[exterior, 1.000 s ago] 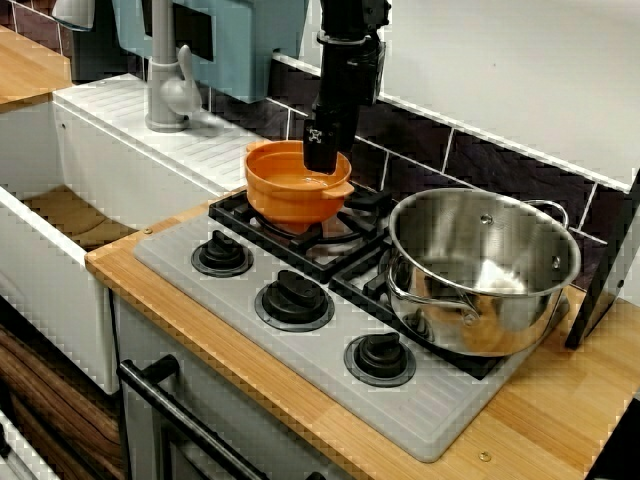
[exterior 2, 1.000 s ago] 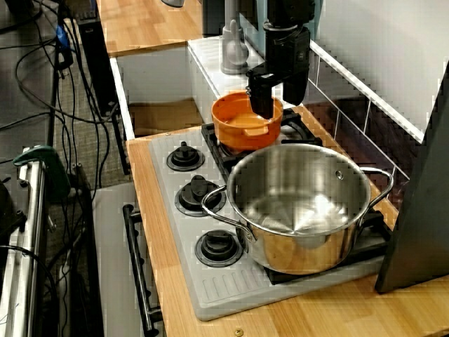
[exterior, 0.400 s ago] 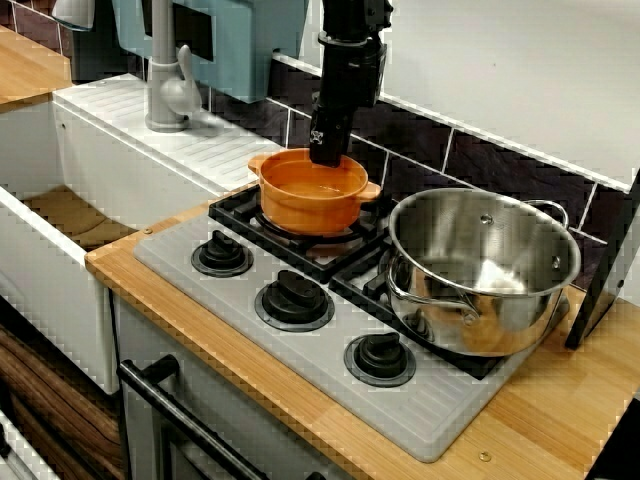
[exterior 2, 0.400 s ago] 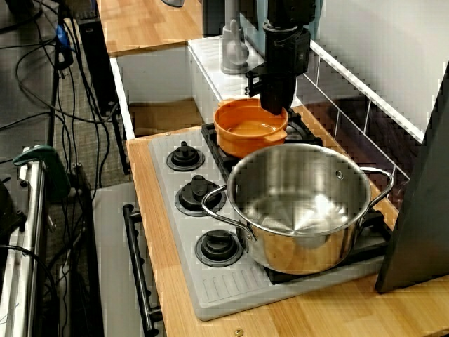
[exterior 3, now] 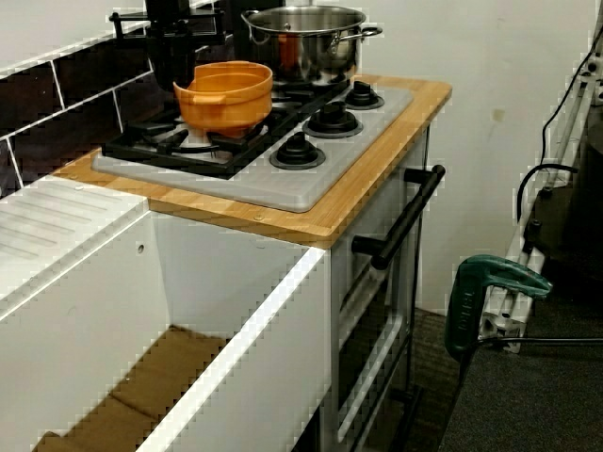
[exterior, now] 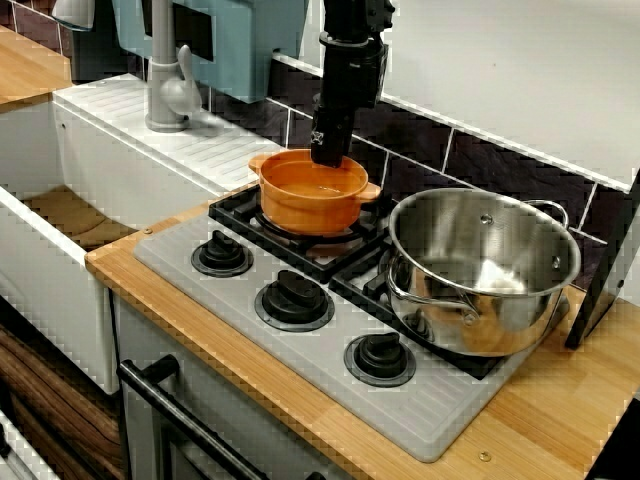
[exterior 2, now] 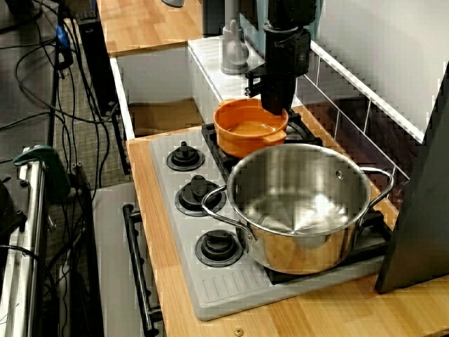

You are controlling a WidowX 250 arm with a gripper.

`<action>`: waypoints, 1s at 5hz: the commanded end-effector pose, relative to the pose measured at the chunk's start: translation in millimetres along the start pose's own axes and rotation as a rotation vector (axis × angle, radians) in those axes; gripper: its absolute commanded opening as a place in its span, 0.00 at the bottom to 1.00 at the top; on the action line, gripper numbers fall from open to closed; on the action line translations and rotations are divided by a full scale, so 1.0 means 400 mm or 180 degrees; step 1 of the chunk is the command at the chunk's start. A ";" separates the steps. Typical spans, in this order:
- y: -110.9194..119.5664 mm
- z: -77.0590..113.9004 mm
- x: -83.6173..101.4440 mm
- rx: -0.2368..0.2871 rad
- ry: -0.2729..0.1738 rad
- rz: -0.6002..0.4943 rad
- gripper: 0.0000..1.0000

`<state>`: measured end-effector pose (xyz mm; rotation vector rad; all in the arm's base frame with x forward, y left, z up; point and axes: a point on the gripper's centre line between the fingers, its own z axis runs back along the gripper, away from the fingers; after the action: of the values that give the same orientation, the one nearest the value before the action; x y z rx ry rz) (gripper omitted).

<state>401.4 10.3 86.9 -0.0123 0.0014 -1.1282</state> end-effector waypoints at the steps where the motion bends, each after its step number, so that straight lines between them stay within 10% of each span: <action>1: -0.046 0.070 -0.049 -0.0118 -0.0469 0.0561 0.00; 5: -0.090 0.080 -0.058 -0.0148 -0.0641 0.1302 0.00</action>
<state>363.3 24.3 87.7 -0.2026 -0.0647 -0.7123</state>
